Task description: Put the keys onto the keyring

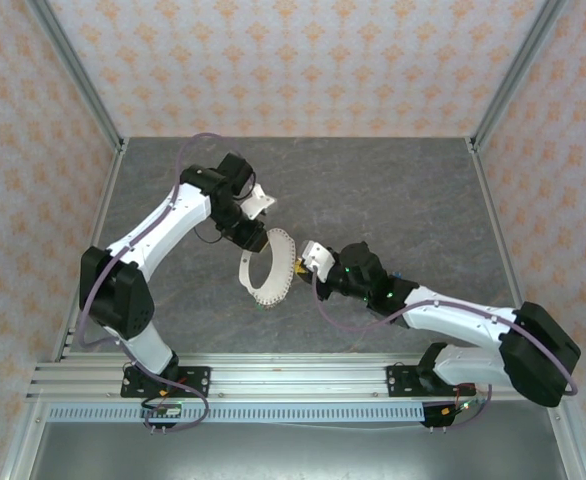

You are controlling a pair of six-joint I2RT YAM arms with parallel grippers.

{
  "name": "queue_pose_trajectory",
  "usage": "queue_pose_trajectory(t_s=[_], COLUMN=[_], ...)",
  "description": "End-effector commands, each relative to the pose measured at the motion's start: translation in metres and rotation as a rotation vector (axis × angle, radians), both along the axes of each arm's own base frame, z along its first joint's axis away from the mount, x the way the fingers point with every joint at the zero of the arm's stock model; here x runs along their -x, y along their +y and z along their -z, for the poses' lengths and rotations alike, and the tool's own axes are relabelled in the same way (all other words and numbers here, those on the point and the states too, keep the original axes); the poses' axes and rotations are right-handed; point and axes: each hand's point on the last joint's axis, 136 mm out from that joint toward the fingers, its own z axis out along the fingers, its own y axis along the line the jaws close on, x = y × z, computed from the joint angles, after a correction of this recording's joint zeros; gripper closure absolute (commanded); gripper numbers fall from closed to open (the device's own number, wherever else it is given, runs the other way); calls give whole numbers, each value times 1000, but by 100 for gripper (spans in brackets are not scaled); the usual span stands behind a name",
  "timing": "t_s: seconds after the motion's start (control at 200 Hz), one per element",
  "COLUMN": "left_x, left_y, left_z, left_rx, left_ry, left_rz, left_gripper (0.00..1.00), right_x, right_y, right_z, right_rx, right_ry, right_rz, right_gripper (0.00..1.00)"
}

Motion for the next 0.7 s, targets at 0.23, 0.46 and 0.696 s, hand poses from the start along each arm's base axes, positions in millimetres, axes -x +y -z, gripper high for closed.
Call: queue_pose_trajectory(t_s=[0.23, 0.46, 0.696], left_x=[-30, -33, -29], left_y=[11, 29, 14], left_z=[67, 78, 43], left_rx=[-104, -189, -27], left_ry=[-19, -58, -156], left_rz=[-74, -149, -150], left_gripper=[62, 52, 56], right_x=[8, 4, 3], right_y=[14, 12, 20], right_z=[56, 79, 30], right_rx=[-15, -51, -223], right_ry=[209, 243, 151], right_rz=[-12, 36, -4], right_gripper=[100, 100, 100])
